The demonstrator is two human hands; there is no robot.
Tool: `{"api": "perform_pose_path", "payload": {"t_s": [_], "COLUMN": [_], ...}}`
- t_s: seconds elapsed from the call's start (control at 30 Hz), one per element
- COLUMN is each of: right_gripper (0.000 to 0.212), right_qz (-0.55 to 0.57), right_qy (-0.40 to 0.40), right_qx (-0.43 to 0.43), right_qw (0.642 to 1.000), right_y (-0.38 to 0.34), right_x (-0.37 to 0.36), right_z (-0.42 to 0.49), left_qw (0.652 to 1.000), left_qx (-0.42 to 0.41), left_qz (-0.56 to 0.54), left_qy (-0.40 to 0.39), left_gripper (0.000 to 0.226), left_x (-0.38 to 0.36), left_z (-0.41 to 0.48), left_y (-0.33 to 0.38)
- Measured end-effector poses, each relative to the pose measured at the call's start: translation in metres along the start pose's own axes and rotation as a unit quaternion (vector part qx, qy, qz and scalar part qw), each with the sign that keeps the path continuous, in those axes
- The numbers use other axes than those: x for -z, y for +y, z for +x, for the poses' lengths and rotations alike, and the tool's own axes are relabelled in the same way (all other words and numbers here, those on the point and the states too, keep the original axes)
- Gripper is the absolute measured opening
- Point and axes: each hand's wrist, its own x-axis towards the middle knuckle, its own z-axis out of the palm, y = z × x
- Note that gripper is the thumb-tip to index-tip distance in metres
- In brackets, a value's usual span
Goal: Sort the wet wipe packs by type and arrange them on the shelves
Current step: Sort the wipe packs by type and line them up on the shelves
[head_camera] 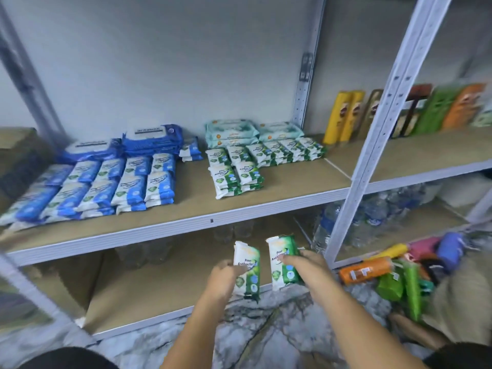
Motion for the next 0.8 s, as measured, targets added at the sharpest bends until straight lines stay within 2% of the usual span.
{"api": "perform_pose_path", "payload": {"t_s": [0.07, 0.17, 0.27, 0.4, 0.47, 0.63, 0.8], "right_gripper": [0.022, 0.023, 0.021, 0.026, 0.027, 0.055, 0.046], "right_qz": [0.011, 0.036, 0.051, 0.072, 0.070, 0.056, 0.050], "right_qy": [-0.002, -0.002, 0.009, 0.007, 0.020, 0.056, 0.075], "right_qx": [0.036, 0.083, 0.122, 0.164, 0.173, 0.197, 0.194], "right_qw": [0.999, 0.996, 0.991, 0.984, 0.982, 0.977, 0.977], "right_y": [-0.020, -0.050, -0.075, -0.105, -0.118, -0.148, -0.159], "right_x": [0.015, 0.037, 0.057, 0.076, 0.081, 0.082, 0.075], "right_z": [-0.010, -0.020, -0.023, -0.014, 0.001, 0.045, 0.090], "left_qw": [0.999, 0.995, 0.992, 0.987, 0.986, 0.986, 0.979], "left_qx": [-0.025, -0.053, -0.068, -0.103, -0.127, -0.165, -0.192], "left_qz": [-0.025, -0.076, -0.090, -0.106, -0.088, -0.016, 0.058], "left_qy": [-0.010, -0.030, -0.054, -0.060, -0.058, -0.003, 0.034], "left_gripper": [0.025, 0.026, 0.038, 0.030, 0.029, 0.028, 0.027], "left_x": [-0.008, -0.022, -0.037, -0.057, -0.068, -0.093, -0.109], "left_z": [-0.011, -0.024, -0.027, -0.019, -0.010, 0.021, 0.053], "left_y": [0.017, 0.047, 0.076, 0.107, 0.120, 0.152, 0.164]}}
